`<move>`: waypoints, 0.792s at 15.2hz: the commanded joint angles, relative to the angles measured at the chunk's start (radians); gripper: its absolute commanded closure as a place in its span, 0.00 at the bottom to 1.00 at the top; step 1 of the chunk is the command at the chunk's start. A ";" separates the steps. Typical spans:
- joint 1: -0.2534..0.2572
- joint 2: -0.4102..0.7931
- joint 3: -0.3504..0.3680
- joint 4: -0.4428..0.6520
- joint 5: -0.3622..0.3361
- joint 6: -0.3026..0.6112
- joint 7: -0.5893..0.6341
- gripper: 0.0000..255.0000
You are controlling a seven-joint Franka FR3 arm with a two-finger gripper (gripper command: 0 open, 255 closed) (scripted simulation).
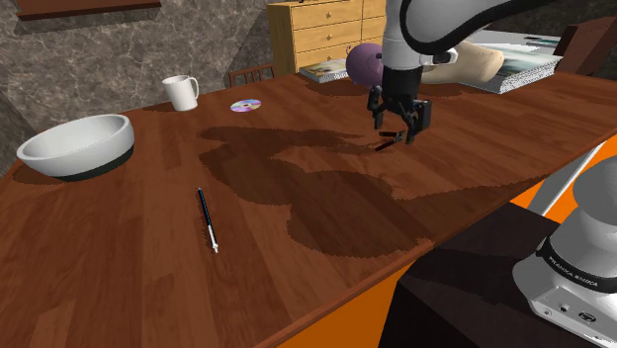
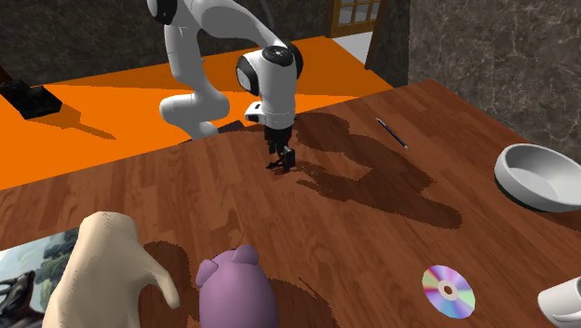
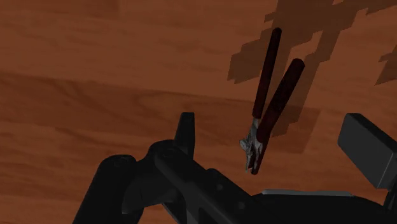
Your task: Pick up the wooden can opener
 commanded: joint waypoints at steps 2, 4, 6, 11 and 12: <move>0.001 0.003 0.008 -0.018 0.004 0.023 0.003 0.00; 0.002 0.002 0.007 -0.018 0.004 0.021 0.003 1.00; 0.002 0.002 0.007 -0.018 0.004 0.021 0.002 1.00; 0.002 0.002 0.007 -0.018 0.004 0.021 0.003 1.00; 0.001 0.003 0.008 -0.018 0.004 0.023 0.003 1.00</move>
